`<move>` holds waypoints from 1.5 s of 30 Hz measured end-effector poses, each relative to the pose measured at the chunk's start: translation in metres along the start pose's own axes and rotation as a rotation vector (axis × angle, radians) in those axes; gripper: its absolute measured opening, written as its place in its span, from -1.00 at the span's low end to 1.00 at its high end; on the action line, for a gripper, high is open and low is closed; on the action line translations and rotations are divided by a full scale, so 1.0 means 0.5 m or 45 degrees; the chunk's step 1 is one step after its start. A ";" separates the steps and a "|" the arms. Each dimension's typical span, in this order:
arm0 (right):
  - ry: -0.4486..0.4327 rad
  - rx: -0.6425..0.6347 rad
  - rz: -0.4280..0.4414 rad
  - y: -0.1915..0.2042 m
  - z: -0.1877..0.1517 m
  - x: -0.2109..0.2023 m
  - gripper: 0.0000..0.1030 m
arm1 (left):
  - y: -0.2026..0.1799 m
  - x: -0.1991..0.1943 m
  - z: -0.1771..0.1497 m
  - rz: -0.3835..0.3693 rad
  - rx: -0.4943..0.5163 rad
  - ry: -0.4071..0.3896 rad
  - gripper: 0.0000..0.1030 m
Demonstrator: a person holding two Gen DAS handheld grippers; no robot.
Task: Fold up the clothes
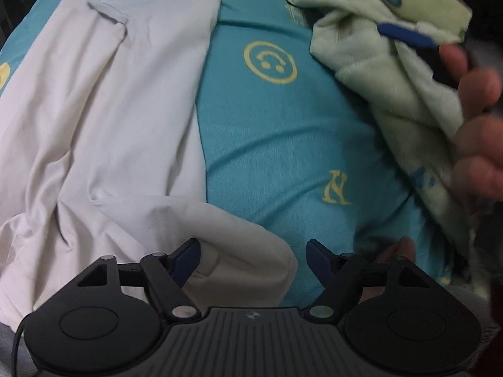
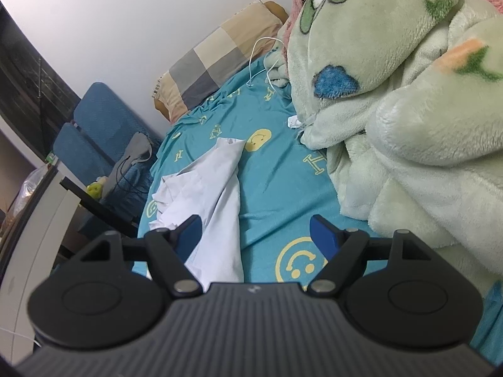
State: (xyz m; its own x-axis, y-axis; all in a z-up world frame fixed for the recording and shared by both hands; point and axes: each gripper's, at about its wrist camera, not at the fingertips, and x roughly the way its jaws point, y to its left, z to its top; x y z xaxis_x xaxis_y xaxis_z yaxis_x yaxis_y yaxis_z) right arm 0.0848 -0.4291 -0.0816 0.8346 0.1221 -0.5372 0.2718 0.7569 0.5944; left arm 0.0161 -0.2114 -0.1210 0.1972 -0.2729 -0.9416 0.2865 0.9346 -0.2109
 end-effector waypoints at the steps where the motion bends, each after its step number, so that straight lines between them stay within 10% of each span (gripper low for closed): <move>1: 0.003 0.001 -0.001 -0.001 0.000 0.001 0.51 | 0.002 0.006 -0.004 0.022 0.012 -0.002 0.13; 4: 0.019 0.001 -0.008 -0.003 -0.003 0.007 0.51 | 0.018 -0.001 -0.013 -0.011 0.028 -0.024 -0.95; 11: 0.036 -0.012 -0.022 0.000 -0.011 0.015 0.51 | 0.108 -0.135 -0.024 -0.219 0.086 -0.064 -0.95; 20: 0.286 -0.009 0.053 0.019 -0.077 0.069 0.51 | 0.259 -0.164 -0.052 -0.155 0.020 0.091 -0.86; 29: 0.615 0.046 0.117 0.051 -0.219 0.065 0.50 | 0.478 -0.223 0.004 -0.187 -0.329 -0.122 0.20; 37: 0.761 -0.036 0.045 0.095 -0.297 0.058 0.39 | 0.614 -0.171 0.030 -0.125 -0.596 -0.056 0.33; 45: 0.898 -0.121 -0.013 0.130 -0.367 0.032 0.23 | 0.536 -0.102 0.024 0.025 -0.360 0.107 0.33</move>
State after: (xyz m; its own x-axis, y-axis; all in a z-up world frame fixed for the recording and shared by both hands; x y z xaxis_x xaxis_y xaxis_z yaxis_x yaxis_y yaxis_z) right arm 0.0280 -0.2600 -0.1615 0.3145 0.4771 -0.8207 0.2082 0.8088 0.5500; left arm 0.0940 0.0505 -0.1262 0.1187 -0.2451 -0.9622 0.0086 0.9693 -0.2459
